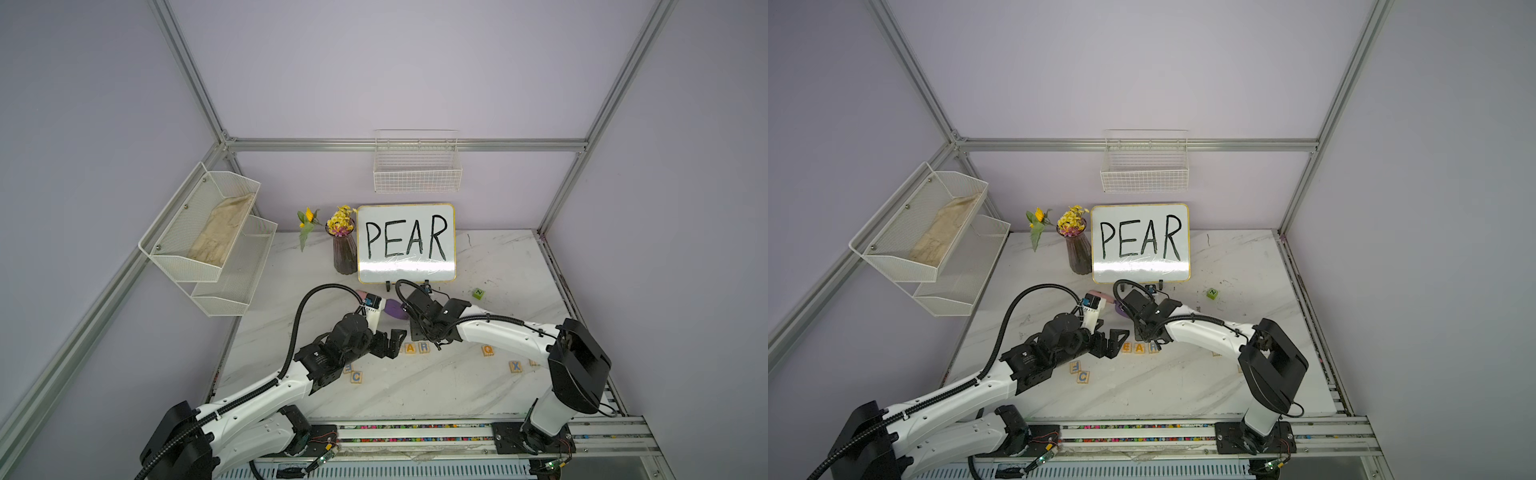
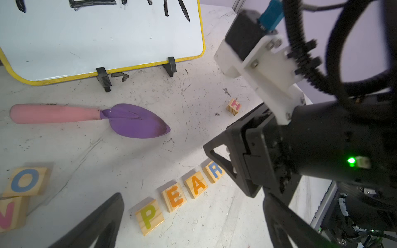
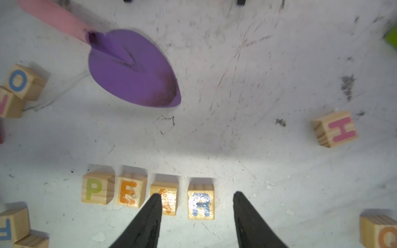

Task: Spell the uppercase word “pear” with letter blocks
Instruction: Place the letter block at the center of the board, then reset both arms

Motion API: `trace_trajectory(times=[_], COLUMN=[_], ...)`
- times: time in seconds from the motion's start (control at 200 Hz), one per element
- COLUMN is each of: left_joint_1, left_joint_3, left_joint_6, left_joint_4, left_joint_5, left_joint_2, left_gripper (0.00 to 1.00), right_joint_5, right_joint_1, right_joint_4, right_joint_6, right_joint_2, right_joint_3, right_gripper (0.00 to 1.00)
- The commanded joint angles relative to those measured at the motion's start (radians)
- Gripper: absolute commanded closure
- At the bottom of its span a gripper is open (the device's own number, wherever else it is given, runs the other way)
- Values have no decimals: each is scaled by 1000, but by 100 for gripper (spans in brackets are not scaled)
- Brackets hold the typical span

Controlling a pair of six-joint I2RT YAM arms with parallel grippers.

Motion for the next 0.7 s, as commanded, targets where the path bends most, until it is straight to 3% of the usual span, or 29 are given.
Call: trace_trajectory(times=[0.0, 0.055, 0.195, 0.41, 0.535, 0.695], left_joint_1=[8, 10, 55, 291, 401, 509], left_joint_3=[2, 24, 103, 142, 114, 66], left_joint_6=[32, 36, 120, 142, 198, 310], left_joint_4=[4, -18, -81, -26, 59, 169], left_joint_5=[-89, -165, -348, -362, -371, -438], left_joint_2=[-45, -52, -41, 0, 2, 50], left_gripper=[0, 0, 0, 0, 0, 0], right_joint_5=[131, 160, 261, 413, 411, 405], right_joint_1=[-59, -97, -195, -353, -464, -603], right_joint_4=[-39, -38, -20, 157, 306, 418], right_joint_6=[-108, -158, -295, -495, -576, -576], right_joint_2=[-73, -92, -125, -203, -252, -252], right_joint_3=[44, 64, 102, 22, -82, -182], right_gripper=[40, 38, 19, 13, 10, 9])
